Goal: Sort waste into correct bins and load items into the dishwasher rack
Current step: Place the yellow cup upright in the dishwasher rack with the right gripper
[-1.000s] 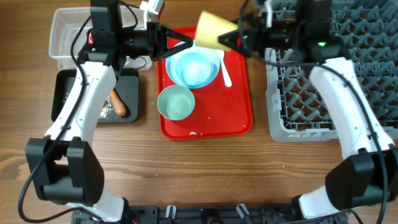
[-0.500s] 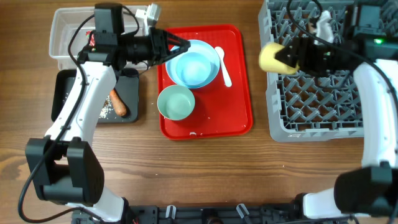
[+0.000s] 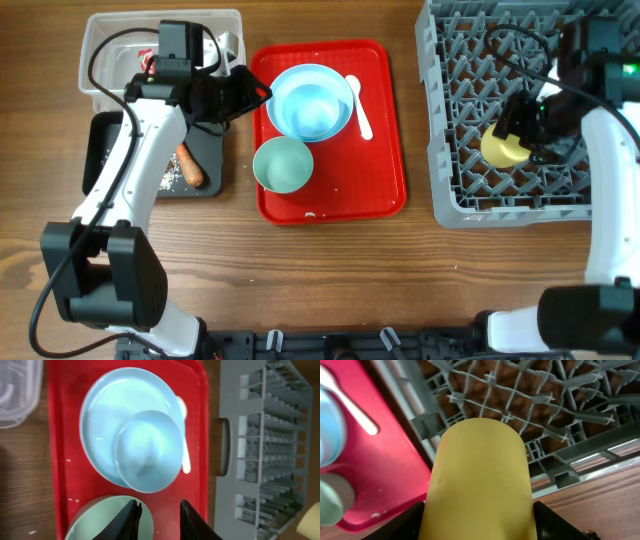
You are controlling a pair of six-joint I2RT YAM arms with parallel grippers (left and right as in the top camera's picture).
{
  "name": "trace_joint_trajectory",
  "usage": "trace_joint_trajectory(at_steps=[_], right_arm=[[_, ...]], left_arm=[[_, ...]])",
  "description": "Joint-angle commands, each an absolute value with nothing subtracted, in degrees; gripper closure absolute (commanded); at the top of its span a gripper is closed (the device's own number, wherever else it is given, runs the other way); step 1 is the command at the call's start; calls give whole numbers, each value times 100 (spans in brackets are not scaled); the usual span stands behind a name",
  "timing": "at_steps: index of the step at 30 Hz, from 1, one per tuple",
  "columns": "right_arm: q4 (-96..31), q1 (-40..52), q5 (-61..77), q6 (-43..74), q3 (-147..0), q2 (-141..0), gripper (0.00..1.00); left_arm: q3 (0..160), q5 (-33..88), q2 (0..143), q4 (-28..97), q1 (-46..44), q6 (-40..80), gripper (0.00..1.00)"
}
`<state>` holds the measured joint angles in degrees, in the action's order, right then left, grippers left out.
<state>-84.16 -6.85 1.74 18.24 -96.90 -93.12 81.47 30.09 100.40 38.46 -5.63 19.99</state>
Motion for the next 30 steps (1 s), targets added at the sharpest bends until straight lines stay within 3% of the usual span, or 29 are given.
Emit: trace_joint_trajectory(at_steps=[1,17,26,30], right_arm=[[-8427,-696,-56,1887,-9738,-9765,51],[-7891,-283,408,1503,-9577,-11013,50],[-7894,-292,388,1490,-9577,-11100,31],[-7891,-338,390,1494,-9612,-11100,27]], left_arm=[[8176,2703,9955,3846,-563,1796,73],[8176,2539,9955,4001,-563,1798,72],[8176,2539,9955,4038,-563,1798,71],[8176,2539,9955,4040,-563,1798,71]])
